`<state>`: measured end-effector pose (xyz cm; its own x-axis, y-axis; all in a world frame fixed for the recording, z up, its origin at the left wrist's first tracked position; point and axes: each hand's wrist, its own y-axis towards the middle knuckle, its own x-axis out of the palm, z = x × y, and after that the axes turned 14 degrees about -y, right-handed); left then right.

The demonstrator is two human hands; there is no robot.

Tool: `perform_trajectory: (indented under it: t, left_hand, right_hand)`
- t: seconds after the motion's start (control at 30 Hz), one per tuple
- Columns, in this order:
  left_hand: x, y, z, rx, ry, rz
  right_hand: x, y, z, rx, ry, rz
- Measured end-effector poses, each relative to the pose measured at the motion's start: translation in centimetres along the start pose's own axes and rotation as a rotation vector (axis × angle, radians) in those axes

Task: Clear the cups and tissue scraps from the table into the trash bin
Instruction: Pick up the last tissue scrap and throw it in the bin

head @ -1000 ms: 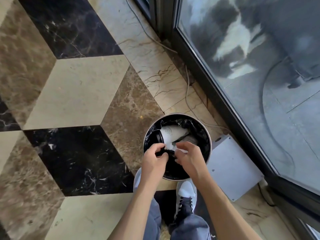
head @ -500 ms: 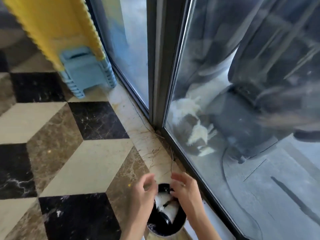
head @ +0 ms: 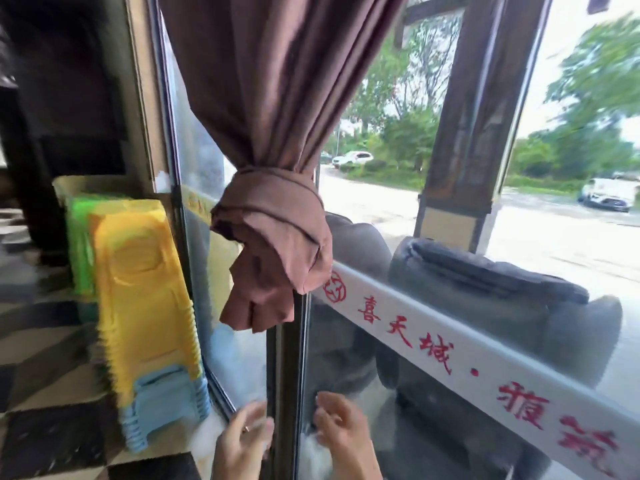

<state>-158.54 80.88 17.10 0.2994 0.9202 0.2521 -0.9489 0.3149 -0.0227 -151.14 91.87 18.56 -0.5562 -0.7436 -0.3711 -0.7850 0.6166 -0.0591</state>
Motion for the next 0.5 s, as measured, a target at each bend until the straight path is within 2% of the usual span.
perform_trajectory:
  t: [0.03,0.13,0.2,0.3,0.5]
  left_hand:
    - [-1.1,-0.5,1.7,0.049,-0.017,-0.028]
    - [-3.0,-1.8,6.0,0.159,0.017,0.048]
    - [-2.0,-2.9,8.1,0.235,0.051,0.057]
    - [-1.3,-5.2,8.9,0.263,0.058,0.075]
    - [-2.2,-10.5,9.8,0.224,0.023,0.296]
  right_hand:
    - [-0.8,0.1,-1.5,-0.049,-0.007,0.008]
    - [-2.6,-1.2,-4.6,-0.158,-0.013,-0.019]
    - [-3.7,-1.9,-6.1,-0.203,-0.013,-0.047]
    - [-5.1,-2.3,-7.0,-0.247,-0.002,-0.107]
    - [-5.4,-4.4,-8.6,-0.334,0.027,-0.277]
